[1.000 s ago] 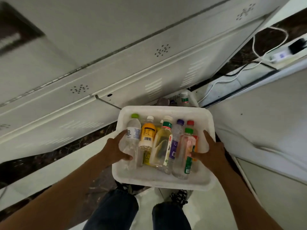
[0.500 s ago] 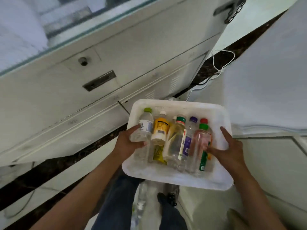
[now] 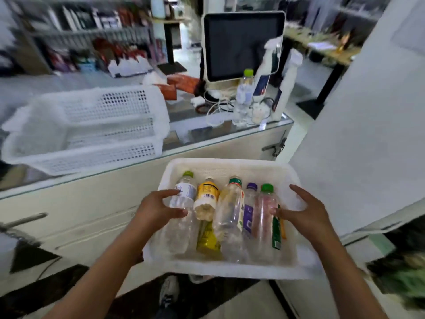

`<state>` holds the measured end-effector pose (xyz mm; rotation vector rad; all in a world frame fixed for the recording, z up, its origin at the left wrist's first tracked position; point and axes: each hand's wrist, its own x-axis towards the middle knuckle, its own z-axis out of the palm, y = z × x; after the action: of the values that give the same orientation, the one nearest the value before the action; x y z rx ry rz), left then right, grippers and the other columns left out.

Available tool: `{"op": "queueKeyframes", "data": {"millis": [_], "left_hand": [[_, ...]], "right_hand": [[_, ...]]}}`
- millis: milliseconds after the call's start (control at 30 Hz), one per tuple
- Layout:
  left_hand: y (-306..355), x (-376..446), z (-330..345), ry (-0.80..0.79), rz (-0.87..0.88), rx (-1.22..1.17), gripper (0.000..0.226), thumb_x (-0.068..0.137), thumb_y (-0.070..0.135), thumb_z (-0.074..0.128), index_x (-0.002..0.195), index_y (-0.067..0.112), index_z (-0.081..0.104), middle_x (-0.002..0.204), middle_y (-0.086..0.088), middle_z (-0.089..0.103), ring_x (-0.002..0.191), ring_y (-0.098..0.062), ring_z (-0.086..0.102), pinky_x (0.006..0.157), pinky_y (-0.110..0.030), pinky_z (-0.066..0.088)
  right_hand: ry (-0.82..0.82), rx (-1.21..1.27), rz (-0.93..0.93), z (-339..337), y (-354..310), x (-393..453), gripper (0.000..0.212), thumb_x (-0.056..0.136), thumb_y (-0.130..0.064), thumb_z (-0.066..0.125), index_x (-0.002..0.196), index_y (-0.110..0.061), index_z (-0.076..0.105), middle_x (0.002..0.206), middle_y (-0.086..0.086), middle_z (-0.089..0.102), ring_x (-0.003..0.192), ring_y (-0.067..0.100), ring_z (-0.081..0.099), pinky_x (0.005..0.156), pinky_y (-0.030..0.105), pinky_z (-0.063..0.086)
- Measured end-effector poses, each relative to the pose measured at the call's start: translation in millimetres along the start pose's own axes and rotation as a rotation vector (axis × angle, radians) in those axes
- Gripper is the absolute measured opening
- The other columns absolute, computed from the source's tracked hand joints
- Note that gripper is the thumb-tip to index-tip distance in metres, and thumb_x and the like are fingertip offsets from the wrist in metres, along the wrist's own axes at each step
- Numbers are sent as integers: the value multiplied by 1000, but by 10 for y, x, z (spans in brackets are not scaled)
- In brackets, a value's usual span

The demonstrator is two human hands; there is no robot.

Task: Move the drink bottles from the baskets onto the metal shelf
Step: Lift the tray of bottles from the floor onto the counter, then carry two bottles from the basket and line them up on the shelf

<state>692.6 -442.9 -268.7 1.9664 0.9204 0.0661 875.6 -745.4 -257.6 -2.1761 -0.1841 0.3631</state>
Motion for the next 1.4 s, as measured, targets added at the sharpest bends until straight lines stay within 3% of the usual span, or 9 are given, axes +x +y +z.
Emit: {"op": "queueKeyframes", "data": {"millis": [167, 300, 433, 567, 700, 1000, 1200, 1333, 1400], "left_hand": [[510, -311, -872, 132, 64, -36, 70, 52, 34, 94, 118, 31, 69, 124, -3, 63, 112, -17, 57, 89, -28, 43], [840, -476, -1550, 203, 96, -66, 75, 46, 40, 93, 116, 31, 69, 128, -4, 62, 113, -20, 58, 98, -34, 45], [965, -591, -2160, 284, 96, -116, 64, 59, 33, 91, 119, 29, 68, 132, -4, 58, 110, -23, 57, 92, -33, 45], [810, -559, -2731, 356, 74, -158, 62, 60, 31, 90, 118, 26, 69, 113, -2, 61, 86, -14, 59, 81, -30, 44], [566, -268, -3343, 450, 29, -160, 56, 58, 30, 92, 110, 20, 72, 103, -6, 64, 88, -21, 61, 82, -31, 45], [-36, 700, -4330, 562, -69, -127, 53, 52, 35, 93, 97, 20, 70, 97, -6, 65, 83, -23, 62, 77, -32, 51], [-292, 1227, -4576, 563, -110, -171, 28, 61, 17, 89, 82, 12, 71, 79, -12, 69, 67, -27, 63, 67, -33, 52], [-437, 1469, -4576, 574, -181, -185, 25, 62, 11, 88, 75, 11, 67, 91, -2, 64, 80, -27, 62, 77, -33, 49], [-465, 1553, -4563, 591, -195, -207, 28, 60, 13, 89, 73, 14, 65, 87, -11, 67, 74, -27, 62, 73, -33, 49]], "right_hand": [[20, 53, -124, -153, -1008, -67, 77, 55, -20, 97, 126, -24, 66, 137, 8, 58, 121, 24, 56, 99, 39, 49], [27, 53, -240, -182, -1826, -150, 67, 53, -29, 98, 113, -22, 70, 119, 1, 59, 110, 22, 57, 89, 36, 49], [3, 41, -320, -48, -2536, -215, 58, 57, -29, 96, 106, -22, 67, 115, -1, 52, 104, 20, 54, 83, 35, 46], [-63, 24, -351, 332, -3133, -236, 58, 58, -30, 95, 105, -16, 65, 109, 1, 54, 95, 20, 53, 78, 34, 43], [-143, 16, -306, 1020, -3598, -112, 64, 63, -31, 93, 114, -11, 60, 106, 1, 52, 95, 18, 49, 76, 33, 40], [-219, 138, -142, 2504, -4292, 398, 70, 64, -22, 93, 120, -2, 58, 119, 12, 58, 101, 24, 52, 84, 33, 42], [-279, 206, 11, 3078, -4340, 703, 68, 64, -18, 93, 119, 3, 60, 129, 16, 58, 104, 25, 51, 85, 33, 40], [-325, 222, 22, 3185, -4502, 896, 64, 73, -17, 87, 125, 6, 57, 116, 11, 54, 111, 26, 50, 86, 31, 37], [-334, 228, 19, 3243, -4519, 994, 63, 75, -16, 86, 127, 5, 55, 111, 8, 50, 115, 28, 50, 86, 31, 36]]}}
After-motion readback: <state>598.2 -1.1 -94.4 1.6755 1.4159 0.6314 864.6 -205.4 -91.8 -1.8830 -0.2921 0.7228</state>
